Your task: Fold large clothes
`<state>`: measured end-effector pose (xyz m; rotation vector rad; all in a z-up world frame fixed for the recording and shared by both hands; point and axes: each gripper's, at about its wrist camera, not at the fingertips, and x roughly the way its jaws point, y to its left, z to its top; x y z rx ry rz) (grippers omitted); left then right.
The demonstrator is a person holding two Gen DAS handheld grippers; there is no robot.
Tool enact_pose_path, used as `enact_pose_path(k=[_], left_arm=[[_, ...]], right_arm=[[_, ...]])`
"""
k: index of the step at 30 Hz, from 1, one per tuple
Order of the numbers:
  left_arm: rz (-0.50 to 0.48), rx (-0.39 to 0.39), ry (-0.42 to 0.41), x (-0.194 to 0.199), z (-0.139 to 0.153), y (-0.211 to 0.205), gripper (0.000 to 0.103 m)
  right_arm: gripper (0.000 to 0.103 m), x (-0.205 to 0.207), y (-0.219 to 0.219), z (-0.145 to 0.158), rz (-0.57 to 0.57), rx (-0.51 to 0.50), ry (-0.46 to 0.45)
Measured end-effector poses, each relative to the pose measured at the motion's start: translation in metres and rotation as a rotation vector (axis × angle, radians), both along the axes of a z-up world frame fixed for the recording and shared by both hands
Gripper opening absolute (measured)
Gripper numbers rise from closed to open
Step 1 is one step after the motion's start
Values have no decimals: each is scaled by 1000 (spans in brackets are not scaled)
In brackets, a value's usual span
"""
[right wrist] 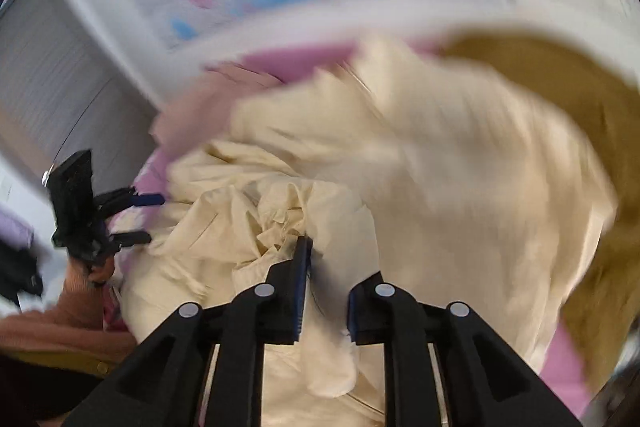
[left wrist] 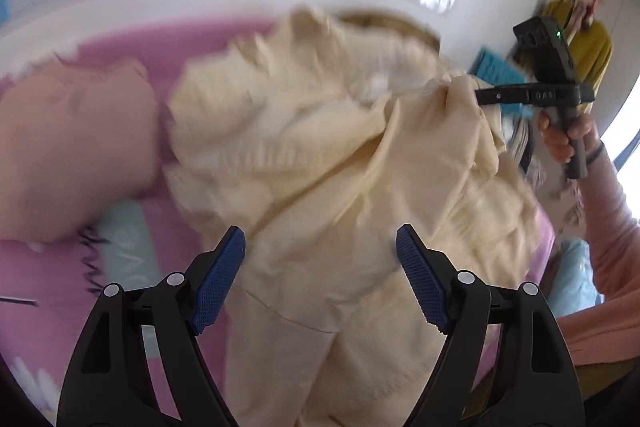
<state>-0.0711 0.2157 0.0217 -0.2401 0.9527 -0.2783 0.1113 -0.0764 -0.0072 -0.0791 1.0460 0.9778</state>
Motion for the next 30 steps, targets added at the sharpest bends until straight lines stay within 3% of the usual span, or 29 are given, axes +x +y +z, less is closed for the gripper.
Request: enact_pose_path(k=[2,3,4,5,6,8,12,15,18,21,23,27,30], left_arm=[[-21,31,46,4,-14,-7,76],[-29,44,51,1,-17,-8,75],[-32,48,48,-3,-16,-6,72],[-30,47,48,-8,-14,-3,67],[-31,37,50,-12,-12,2,64],[-43,21,43,-23,-9,8,57],[-66,42,34,-28,-5,1,57],[-44,39,27,-24,-4,0,65],[-28,31,39,-20,-11,-2,65],[-15,13,43,-20,-17,-2,64],[-4,-17,37,-25,-19,1,61],[15,-52,34,-30,-23,5,60],[18,-78,36,-33,-29,10,60]], right_arm=[[30,1,-9,-17,-20,10,58],[47,-1,-19,-20,-28,49,74],[73,-6,-33,-18,-47,95,67],[85,-14,-48,-12,-78,140,46],[91,-12,-59,-7,-91,180,37],[90,-21,-76,6,-99,232,10],[82,-29,-63,40,-57,204,-118],[70,-38,-16,59,40,163,-244],[53,-40,48,63,154,93,-333],[49,-36,140,49,271,-72,-411],[48,-37,190,31,380,-158,-417],[48,-38,257,-13,494,-372,-494],[47,-36,281,-33,553,-435,-476]])
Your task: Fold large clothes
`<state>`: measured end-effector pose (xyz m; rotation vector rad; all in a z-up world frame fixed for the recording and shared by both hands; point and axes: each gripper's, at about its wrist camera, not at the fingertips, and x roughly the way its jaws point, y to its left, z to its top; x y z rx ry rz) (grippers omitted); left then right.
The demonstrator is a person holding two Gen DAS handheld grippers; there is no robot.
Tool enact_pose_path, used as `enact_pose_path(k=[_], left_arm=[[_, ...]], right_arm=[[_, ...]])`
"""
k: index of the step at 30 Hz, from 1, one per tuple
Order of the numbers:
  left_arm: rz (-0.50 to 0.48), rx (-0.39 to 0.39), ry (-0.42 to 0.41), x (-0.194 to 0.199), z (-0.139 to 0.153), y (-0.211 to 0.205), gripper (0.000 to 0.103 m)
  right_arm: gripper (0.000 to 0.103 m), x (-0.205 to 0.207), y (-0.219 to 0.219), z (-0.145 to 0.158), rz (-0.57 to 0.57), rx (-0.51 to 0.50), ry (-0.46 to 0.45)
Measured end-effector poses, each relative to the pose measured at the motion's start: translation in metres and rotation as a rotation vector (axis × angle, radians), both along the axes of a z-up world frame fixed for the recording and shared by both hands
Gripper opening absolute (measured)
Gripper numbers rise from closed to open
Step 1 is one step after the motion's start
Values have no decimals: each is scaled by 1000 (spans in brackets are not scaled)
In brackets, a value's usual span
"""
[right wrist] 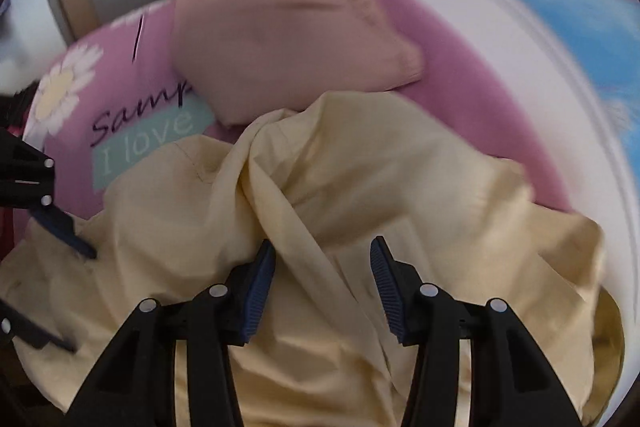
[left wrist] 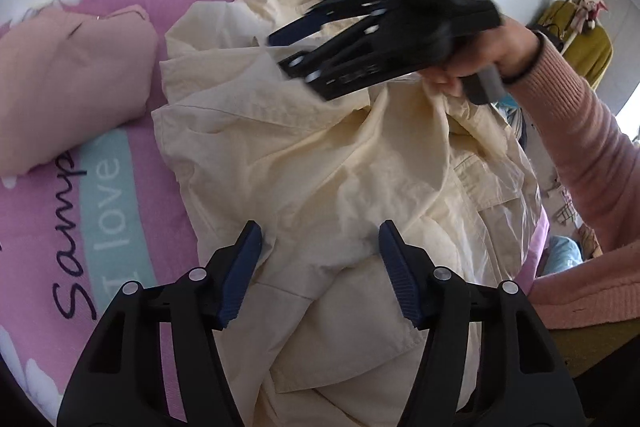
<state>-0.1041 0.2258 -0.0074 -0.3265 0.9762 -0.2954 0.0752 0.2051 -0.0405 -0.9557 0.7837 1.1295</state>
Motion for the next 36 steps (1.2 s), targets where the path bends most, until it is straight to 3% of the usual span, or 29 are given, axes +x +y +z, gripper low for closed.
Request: enact_pose_path(k=[1,2,3,8,10,12,14,15,17,19,20,22,26,28,32,36], left_arm=[[1,-12,0,-1,-2,2,60],[1,-21,0,-1,-4,4,61],[1,-31,2,-1,-7,6,61],[37,-62,-11,-5,-16,21,61],[53,-81,-40,-8,-13,27,61],[58,-91,-49,-8,-12,29,62],[62,-102,-24,-7,-19,31,63],[67,-101,-4,-6,-24,32,63],[74,-106,1,-9,-25,36,63],[76,-112,1,-10,-19,40,64],[82,-109,0,-11,-16,43,72],[118,-93,-20,-10,-4,54,83],[136,-68,-96,-4,18,66,86],[145,-56,-99,7,22,70,87],[137,-18,-62,34,16,67,87],[126,32,-44,62,18,54,87]], right_arm=[[31,1,5,-1,8,-9,8],[13,4,9,1,31,-6,74],[3,7,11,6,29,6,105],[2,34,13,85,-21,236,274],[2,49,19,97,-64,278,337],[3,65,30,91,-120,281,398],[3,80,46,60,-183,222,449],[5,79,52,49,-184,194,418],[23,79,58,33,-210,174,347],[32,87,54,36,-256,218,403],[36,88,47,42,-259,246,422],[60,84,20,66,-270,291,361],[68,73,-58,99,-270,357,268],[79,67,-94,102,-294,368,225],[80,68,-180,101,-425,403,170],[80,81,-238,80,-555,424,262]])
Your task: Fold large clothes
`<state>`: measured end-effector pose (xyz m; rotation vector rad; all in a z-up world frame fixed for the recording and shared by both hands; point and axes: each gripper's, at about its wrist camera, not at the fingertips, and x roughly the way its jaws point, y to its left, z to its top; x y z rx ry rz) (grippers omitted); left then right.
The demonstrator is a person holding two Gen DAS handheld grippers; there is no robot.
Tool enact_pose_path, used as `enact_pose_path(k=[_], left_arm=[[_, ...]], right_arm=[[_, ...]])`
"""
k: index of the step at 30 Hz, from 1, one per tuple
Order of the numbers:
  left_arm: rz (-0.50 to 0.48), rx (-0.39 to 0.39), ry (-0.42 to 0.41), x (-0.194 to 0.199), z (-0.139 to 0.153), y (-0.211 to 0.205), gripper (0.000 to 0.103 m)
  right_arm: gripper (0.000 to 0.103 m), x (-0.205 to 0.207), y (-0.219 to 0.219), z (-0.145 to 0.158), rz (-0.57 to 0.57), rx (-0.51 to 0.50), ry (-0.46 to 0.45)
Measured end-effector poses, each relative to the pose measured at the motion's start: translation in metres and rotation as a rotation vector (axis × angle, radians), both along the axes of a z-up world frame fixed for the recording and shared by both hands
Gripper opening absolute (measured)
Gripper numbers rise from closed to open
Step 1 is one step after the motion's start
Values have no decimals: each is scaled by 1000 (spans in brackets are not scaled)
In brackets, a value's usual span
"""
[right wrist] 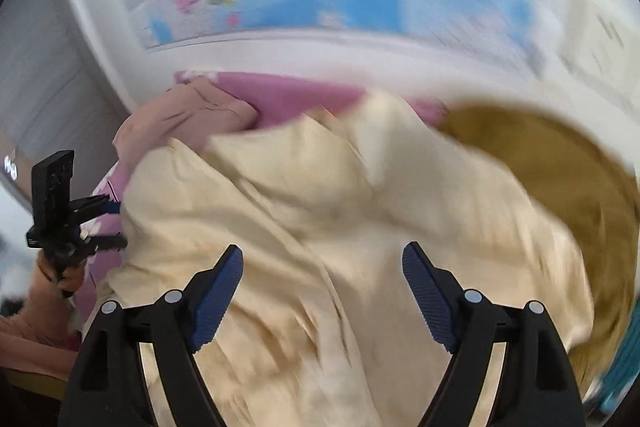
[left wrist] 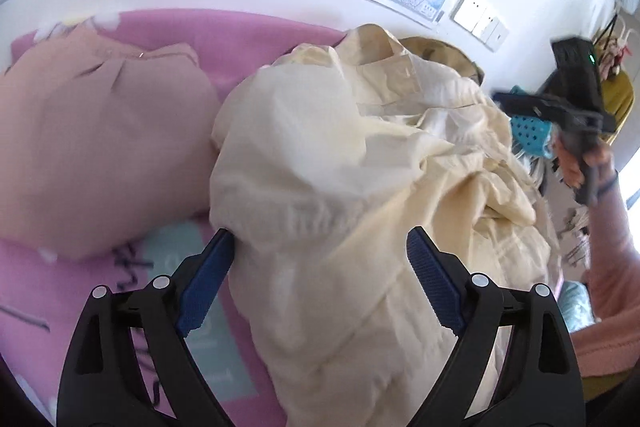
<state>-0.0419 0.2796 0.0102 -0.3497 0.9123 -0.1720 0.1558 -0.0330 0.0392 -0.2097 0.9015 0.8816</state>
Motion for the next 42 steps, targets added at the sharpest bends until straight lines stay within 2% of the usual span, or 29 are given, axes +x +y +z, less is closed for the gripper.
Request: enact_pose_path(k=[3,4,5,6,7,8,10,11,13,14,16,19,20,22,24,25,26,27,29,30,32,33,34,36,38,41,42], left_arm=[[21,23,31,15,-2,2,87],[31,27,33,18,-2,5,81],[42,42,35,21,-4,6,67],[51,62,39,23,-6,9,59],[62,78,41,24,-7,12,46],[81,70,44,25,-8,17,37],[120,43,41,24,-8,28,29],[147,33,32,22,-6,34,27],[193,-6,11,16,-3,45,29],[219,-31,11,14,-2,52,42],[298,-1,32,10,2,63,67],[284,3,-18,11,17,57,71],[253,4,-44,15,25,49,85],[202,27,-77,23,34,35,95],[167,97,-65,40,33,19,95],[157,120,-31,53,27,14,93],[156,134,-4,62,21,11,82],[151,154,19,70,14,8,75],[157,223,44,81,4,4,59],[165,236,53,85,-1,5,56],[182,244,63,89,-6,9,55],[185,246,62,90,-6,10,55],[185,254,60,90,-7,10,59],[195,275,63,89,-10,10,66],[195,266,67,90,-14,12,67],[208,250,84,92,-21,13,69],[211,257,85,91,-22,12,70]], right_arm=[[84,-8,-35,-26,-8,49,120],[84,-15,-45,-36,-4,49,138],[85,-21,-52,-46,-11,37,144],[85,-28,-52,-55,-11,28,159],[83,-31,-55,-66,-14,26,181],[77,-34,-57,-74,-23,25,199],[21,-36,-57,-81,-5,34,211],[9,-38,-55,-78,-7,31,187],[5,-41,-52,-56,-23,32,56],[5,-42,-53,-46,-31,42,20],[4,-35,-49,-17,-55,51,-96],[5,-22,-43,7,-95,32,-227],[5,-15,-44,11,-118,30,-254],[5,2,-43,7,-144,-1,-259],[7,13,-37,-11,-148,-66,-250],[9,17,-36,-22,-142,-91,-228],[10,21,-39,-36,-143,-111,-180],[13,23,-42,-45,-151,-122,-151],[27,26,-52,-64,-171,-135,-91],[38,25,-58,-66,-193,-123,-80],[40,21,-72,-65,-202,-49,-38],[45,19,-78,-62,-204,-1,-21],[58,17,-85,-59,-209,55,-1],[61,13,-90,-54,-212,112,7],[64,11,-84,-56,-191,122,15],[65,16,-69,-68,-197,67,33],[59,18,-63,-76,-202,36,35]])
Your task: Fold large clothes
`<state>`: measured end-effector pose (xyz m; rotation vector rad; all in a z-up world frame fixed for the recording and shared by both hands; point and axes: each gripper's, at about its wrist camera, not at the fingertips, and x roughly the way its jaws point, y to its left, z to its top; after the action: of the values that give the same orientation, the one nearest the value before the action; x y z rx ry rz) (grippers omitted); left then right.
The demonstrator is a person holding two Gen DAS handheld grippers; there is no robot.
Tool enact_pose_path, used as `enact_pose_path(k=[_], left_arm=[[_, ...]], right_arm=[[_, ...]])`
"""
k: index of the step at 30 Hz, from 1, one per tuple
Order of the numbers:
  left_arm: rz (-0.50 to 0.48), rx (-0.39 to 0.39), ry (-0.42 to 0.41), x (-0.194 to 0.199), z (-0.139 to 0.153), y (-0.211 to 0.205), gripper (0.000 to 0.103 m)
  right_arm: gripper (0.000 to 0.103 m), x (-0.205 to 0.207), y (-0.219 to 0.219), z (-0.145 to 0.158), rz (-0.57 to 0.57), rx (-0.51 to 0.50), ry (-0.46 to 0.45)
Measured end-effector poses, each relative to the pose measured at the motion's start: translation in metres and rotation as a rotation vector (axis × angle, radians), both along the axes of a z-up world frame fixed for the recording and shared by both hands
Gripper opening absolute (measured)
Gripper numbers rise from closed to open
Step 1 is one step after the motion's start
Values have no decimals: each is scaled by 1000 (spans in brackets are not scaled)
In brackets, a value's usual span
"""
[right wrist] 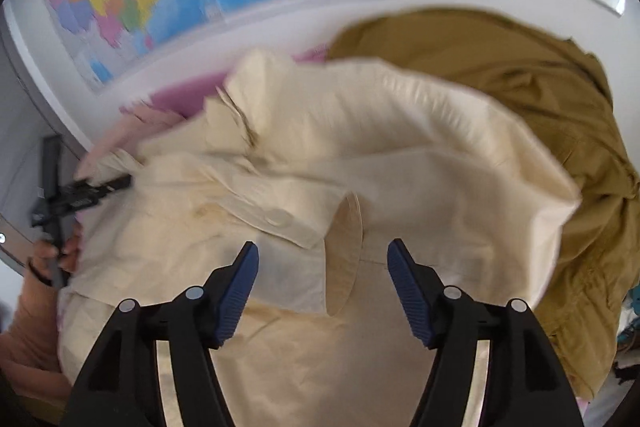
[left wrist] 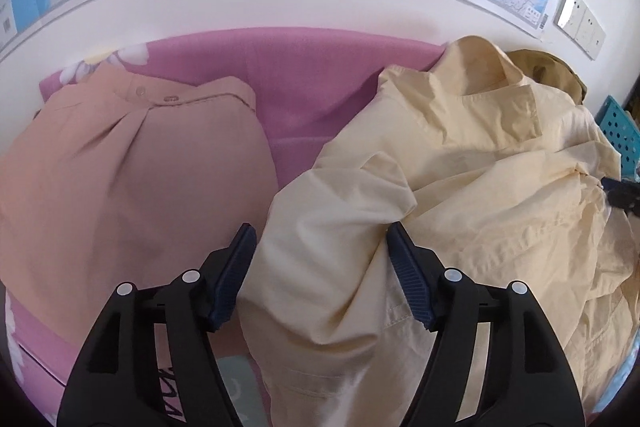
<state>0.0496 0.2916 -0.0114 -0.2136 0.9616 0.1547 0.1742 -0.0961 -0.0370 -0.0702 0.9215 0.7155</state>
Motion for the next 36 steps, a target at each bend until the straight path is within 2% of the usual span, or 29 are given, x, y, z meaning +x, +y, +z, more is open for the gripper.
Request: enact_pose_path(k=[1,2,3,4,7,11,13,14,18,21,23,25,26,29,32,34,36], left_arm=[[4,11,1,0,-1,-1,72],[3,17,3,0,-2,-2,72],[4,28,-1,-1,-1,-4,72],[6,47,-12,-4,2,-6,72],[13,84,-32,-11,11,-11,76],[9,134,-69,-27,26,-25,82],[-4,151,-79,-33,30,-33,84],[-3,157,-81,-35,31,-35,84],[-6,141,-91,-40,36,-39,85],[-13,136,-91,-41,36,-42,85],[-19,130,-88,-41,34,-43,88],[-22,131,-83,-40,32,-46,88],[-25,132,-84,-40,32,-47,88],[-44,119,-104,-42,35,-53,88],[-80,140,-113,-39,34,-61,91],[-85,164,-89,-30,26,-66,91],[-67,176,-54,-22,15,-64,91]], right_arm=[[34,0,5,-6,2,-28,-7],[15,1,11,-13,5,-73,-17],[3,3,13,-13,-2,-91,-12],[1,4,12,-16,-23,-104,-16],[1,2,2,-13,-66,-106,-50],[9,-7,-17,3,-39,24,-24],[60,-13,-18,9,-20,56,-24],[65,-17,-15,12,-13,63,-35],[83,-12,5,2,-2,55,14],[81,-2,26,-16,23,41,73],[54,-4,33,-23,34,5,58],[19,-7,38,-27,57,9,70],[12,-12,39,-23,63,10,49],[8,-27,28,-1,10,12,-48],[8,-24,13,5,-46,27,-43],[12,-16,14,-8,-64,-8,-3],[28,-11,20,-24,-60,-58,44]])
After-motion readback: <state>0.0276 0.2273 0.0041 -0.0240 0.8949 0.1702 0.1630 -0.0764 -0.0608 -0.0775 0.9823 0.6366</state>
